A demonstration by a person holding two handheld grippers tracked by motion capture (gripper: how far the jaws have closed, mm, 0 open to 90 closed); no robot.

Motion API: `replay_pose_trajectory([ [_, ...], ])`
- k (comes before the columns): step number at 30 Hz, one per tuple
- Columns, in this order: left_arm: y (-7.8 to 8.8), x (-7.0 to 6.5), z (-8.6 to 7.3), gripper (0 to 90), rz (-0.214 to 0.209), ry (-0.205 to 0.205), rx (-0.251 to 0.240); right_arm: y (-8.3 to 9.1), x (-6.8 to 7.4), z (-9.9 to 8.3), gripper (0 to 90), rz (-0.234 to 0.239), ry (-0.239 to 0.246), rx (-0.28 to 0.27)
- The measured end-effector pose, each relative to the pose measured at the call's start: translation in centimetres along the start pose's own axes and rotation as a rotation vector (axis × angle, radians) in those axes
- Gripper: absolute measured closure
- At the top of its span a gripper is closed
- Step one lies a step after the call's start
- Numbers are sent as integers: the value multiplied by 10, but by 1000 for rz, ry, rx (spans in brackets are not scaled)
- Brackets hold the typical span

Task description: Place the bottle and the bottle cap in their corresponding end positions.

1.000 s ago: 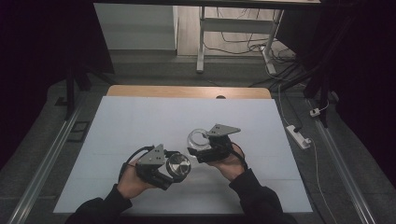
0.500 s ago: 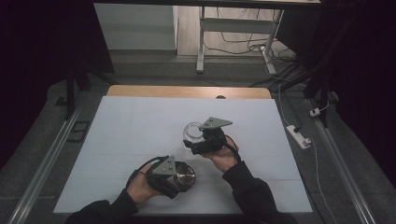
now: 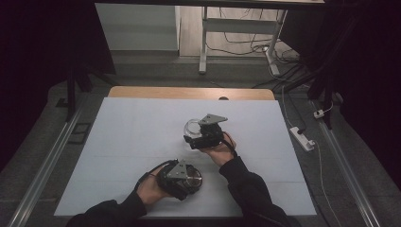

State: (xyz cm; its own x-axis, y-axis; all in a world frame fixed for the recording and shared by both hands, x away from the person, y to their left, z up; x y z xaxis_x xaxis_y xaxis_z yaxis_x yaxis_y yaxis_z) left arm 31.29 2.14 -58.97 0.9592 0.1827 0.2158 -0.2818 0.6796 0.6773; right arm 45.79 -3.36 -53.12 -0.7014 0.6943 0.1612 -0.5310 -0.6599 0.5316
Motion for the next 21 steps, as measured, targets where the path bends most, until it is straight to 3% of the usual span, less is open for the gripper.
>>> replay_pose_trajectory([
  [8,-1,5,-4,189,-23,59,17,-15,3,-2,143,-5,22,14],
  [21,-4,10,-15,187,-17,72,82,-23,1,-9,142,-9,31,22],
])
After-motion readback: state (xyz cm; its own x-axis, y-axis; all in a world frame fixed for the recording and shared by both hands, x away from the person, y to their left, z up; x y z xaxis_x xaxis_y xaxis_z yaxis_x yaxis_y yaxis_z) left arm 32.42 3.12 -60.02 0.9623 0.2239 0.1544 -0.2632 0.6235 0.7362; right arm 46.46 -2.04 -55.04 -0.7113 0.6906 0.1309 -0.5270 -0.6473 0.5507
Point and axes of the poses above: each handheld gripper's, and its own axes: y roughly backward along the jaws, z roughly out of its top, x roughly to its left, the point moved 8 cm from there along -y, roughly forward along the jaws, and after that the axes turned 12 degrees about -y, right-handed, at the moved point
